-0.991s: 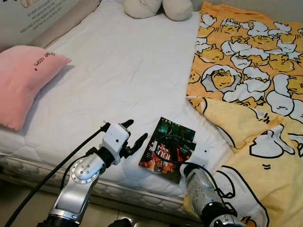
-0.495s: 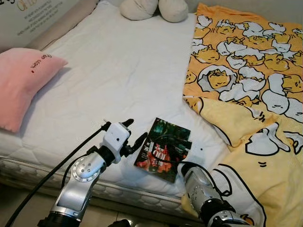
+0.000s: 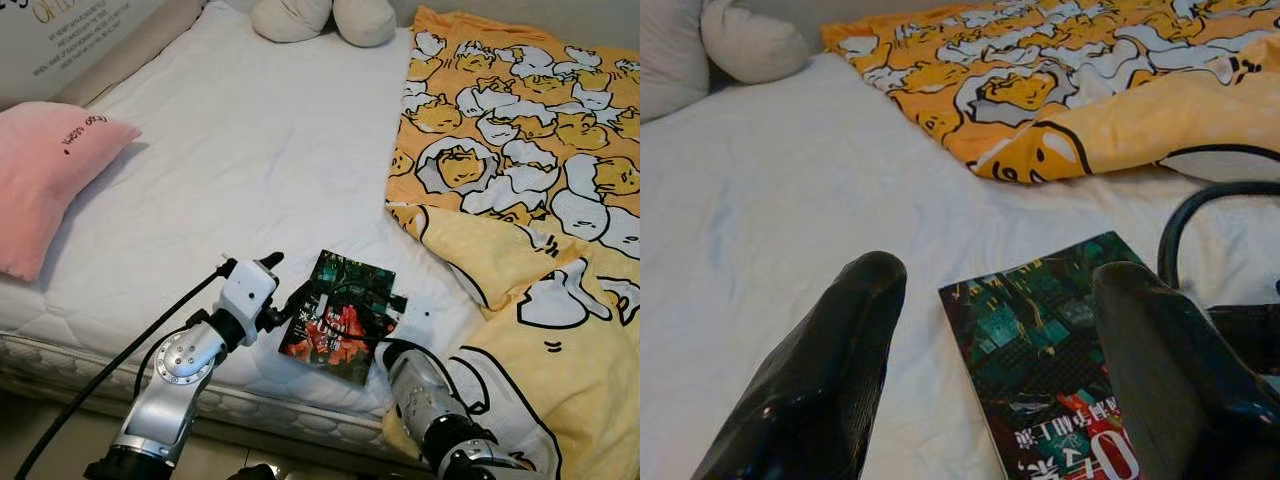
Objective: Clean up the room
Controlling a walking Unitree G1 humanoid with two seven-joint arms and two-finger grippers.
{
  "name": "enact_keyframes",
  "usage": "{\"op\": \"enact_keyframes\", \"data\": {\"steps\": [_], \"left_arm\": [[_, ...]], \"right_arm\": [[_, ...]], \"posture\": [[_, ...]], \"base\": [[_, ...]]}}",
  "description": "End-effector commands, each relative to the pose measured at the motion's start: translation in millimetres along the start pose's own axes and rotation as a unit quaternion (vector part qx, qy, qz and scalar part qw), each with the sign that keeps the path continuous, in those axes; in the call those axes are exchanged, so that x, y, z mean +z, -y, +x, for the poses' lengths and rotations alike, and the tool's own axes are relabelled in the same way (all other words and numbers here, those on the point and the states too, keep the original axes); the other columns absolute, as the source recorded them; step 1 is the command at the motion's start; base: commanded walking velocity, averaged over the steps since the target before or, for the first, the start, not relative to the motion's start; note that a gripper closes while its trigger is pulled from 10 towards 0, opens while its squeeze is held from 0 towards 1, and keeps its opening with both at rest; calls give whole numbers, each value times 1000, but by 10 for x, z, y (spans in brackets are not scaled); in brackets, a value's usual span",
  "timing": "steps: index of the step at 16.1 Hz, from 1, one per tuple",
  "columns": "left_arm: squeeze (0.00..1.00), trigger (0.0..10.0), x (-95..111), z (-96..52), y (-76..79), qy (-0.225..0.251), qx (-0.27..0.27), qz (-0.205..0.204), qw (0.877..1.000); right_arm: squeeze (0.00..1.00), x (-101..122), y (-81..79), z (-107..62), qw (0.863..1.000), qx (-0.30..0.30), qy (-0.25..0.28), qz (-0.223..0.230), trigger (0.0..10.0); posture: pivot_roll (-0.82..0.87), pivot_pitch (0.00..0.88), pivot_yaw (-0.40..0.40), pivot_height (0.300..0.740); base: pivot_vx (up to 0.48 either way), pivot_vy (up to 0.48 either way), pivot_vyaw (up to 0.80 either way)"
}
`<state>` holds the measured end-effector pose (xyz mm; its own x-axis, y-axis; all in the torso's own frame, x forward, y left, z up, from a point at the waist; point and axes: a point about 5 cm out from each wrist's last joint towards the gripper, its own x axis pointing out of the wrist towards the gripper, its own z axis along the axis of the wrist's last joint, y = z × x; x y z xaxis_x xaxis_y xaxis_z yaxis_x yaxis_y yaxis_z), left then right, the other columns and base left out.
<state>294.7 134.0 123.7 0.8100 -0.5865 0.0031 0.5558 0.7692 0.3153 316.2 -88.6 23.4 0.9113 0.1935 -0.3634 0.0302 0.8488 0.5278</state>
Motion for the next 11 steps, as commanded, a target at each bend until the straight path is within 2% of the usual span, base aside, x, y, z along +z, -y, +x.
{"op": "enact_keyframes", "data": {"steps": [1, 3, 6, 8, 9, 11], "left_arm": [[0, 10000, 0, 44, -47, 2, 17, -9, 1000], [0, 10000, 10, 107, -84, 7, 30, -16, 999], [0, 10000, 17, 185, -110, 12, 34, -15, 999], [0, 10000, 4, 218, -124, 12, 36, -16, 999], [0, 10000, -8, 240, -122, 12, 34, -16, 999], [0, 10000, -25, 277, -111, 8, 30, -13, 999]], "right_arm": [[0, -10, -13, 9, 1000, 7, -11, 28, 0], [0, 106, 27, 22, 1000, 10, 6, 14, 0], [0, 391, -24, 53, 995, 35, 59, -75, 0], [0, 498, -47, 54, 989, 35, 85, -114, 0], [0, 526, -63, 52, 986, 36, 94, -134, 0], [0, 499, -66, 44, 985, 30, 96, -140, 0]], "posture": [[253, 129, -38, 740], [246, 107, -45, 740], [229, 64, -45, 740], [217, 43, -38, 740], [212, 30, -34, 740], [205, 17, -28, 740]], "base": [[0, 0, 0], [0, 0, 0], [0, 0, 0], [0, 0, 0], [0, 0, 0], [0, 0, 0]]}}
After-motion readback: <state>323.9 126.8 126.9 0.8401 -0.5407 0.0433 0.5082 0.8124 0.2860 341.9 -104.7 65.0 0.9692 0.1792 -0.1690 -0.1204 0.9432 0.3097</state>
